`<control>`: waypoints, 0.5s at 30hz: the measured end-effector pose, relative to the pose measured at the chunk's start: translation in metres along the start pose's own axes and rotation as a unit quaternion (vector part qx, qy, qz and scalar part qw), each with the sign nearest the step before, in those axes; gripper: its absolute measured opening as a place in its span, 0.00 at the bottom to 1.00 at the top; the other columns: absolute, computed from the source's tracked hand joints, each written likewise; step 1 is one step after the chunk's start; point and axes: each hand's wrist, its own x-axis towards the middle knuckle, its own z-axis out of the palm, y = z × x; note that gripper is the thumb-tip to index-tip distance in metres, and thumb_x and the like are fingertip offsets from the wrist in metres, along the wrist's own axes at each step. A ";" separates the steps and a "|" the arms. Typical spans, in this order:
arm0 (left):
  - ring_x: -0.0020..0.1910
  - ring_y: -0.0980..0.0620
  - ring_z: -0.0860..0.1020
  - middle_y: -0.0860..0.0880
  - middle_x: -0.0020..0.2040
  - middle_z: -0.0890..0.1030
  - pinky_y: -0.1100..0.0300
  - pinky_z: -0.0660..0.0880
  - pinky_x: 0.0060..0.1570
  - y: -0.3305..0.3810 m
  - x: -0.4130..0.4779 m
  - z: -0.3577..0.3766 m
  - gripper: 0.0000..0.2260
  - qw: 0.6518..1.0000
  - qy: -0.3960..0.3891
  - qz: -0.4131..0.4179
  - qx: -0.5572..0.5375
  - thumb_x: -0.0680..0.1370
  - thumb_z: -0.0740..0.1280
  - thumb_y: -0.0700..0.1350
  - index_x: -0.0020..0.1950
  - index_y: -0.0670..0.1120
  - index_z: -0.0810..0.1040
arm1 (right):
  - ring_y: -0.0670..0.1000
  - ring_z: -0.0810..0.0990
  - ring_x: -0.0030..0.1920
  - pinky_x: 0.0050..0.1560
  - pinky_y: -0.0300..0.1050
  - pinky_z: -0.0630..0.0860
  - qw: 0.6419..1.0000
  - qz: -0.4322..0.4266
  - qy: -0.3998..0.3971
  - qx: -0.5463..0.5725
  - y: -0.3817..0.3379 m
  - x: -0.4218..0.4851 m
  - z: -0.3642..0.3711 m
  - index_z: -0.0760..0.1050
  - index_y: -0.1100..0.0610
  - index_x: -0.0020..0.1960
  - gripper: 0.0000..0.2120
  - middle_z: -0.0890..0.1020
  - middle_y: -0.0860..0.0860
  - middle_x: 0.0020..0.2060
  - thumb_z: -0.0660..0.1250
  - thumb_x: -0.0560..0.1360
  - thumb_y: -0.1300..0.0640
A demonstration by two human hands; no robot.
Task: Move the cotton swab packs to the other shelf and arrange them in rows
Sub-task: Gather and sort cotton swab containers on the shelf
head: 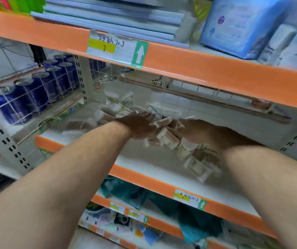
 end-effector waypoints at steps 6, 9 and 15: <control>0.72 0.45 0.68 0.45 0.73 0.70 0.49 0.65 0.70 0.000 0.017 0.004 0.34 0.997 0.030 0.069 0.021 0.76 0.46 0.67 0.73 0.48 0.69 | 0.56 0.77 0.60 0.59 0.48 0.74 0.999 0.012 0.035 -0.001 0.004 0.004 0.003 0.69 0.52 0.71 0.25 0.77 0.54 0.64 0.58 0.79 0.40; 0.61 0.48 0.76 0.47 0.63 0.78 0.56 0.71 0.54 -0.003 0.017 0.008 0.22 0.995 0.069 0.077 -0.001 0.78 0.57 0.61 0.64 0.49 0.75 | 0.51 0.79 0.46 0.44 0.43 0.74 0.996 -0.026 0.061 -0.056 -0.003 0.013 0.011 0.75 0.51 0.63 0.18 0.81 0.50 0.49 0.62 0.77 0.43; 0.56 0.47 0.76 0.48 0.52 0.77 0.52 0.74 0.55 -0.008 0.020 0.005 0.09 0.989 0.126 0.058 0.045 0.72 0.65 0.49 0.51 0.51 0.75 | 0.51 0.75 0.42 0.48 0.47 0.73 0.987 -0.034 0.099 -0.124 -0.016 0.036 0.023 0.76 0.46 0.56 0.16 0.81 0.48 0.47 0.68 0.70 0.42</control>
